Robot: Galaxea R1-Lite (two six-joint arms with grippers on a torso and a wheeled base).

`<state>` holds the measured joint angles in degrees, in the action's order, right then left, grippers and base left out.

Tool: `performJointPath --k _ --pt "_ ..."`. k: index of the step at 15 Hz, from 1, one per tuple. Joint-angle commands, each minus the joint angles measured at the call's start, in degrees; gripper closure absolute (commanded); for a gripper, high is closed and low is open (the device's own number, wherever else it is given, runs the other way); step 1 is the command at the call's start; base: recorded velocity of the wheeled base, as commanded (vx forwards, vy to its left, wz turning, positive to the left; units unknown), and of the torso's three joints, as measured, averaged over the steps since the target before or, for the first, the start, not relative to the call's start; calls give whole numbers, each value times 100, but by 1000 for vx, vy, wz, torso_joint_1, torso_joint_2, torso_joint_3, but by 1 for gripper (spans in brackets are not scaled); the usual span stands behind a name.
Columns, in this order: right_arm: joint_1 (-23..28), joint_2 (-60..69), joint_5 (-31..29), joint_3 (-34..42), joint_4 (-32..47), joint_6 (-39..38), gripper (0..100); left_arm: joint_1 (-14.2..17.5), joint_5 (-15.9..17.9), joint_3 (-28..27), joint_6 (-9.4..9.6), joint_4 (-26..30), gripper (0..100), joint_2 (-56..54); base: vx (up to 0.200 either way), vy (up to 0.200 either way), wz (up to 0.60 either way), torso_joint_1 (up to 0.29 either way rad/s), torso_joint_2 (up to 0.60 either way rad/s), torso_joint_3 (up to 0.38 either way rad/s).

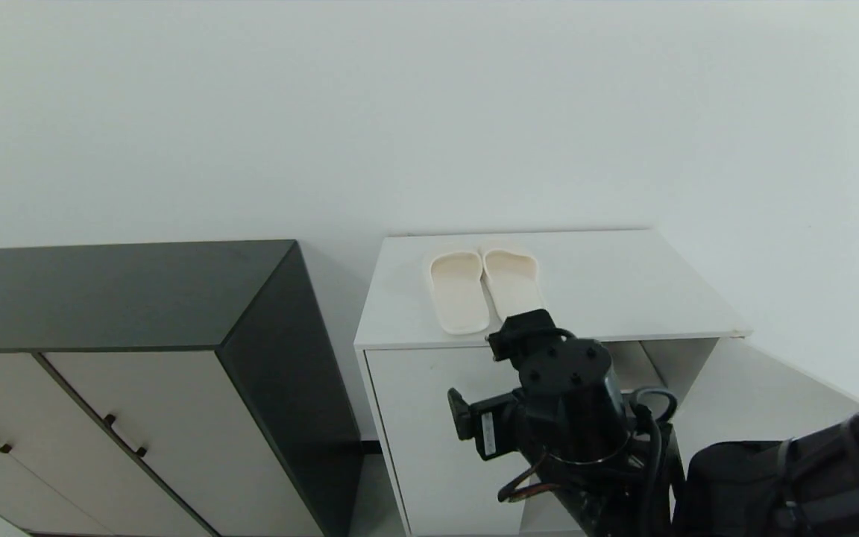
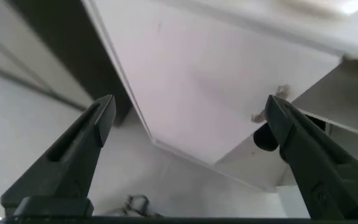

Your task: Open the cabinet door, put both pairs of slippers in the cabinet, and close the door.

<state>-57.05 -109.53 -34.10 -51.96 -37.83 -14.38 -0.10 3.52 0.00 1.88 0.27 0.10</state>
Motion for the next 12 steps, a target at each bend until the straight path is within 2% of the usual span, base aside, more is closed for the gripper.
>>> performJointPath --k 1,5,11,12 --pt "27 81 -378 -719 408 -319 0 1 -1 0 -3 0 100 -1 0 0 0 0 0 0" --pt "274 -218 -501 -675 311 -328 0 1 -10 0 -12 0 100 -10 0 0 0 0 0 0" --pt "467 -437 -501 -298 -541 -20 0 1 -10 0 -12 0 100 -1 0 0 0 0 0 0" --pt "476 -437 -501 -280 -568 -12 0 1 -10 0 -12 0 100 -1 200 0 0 2 -2 -2"
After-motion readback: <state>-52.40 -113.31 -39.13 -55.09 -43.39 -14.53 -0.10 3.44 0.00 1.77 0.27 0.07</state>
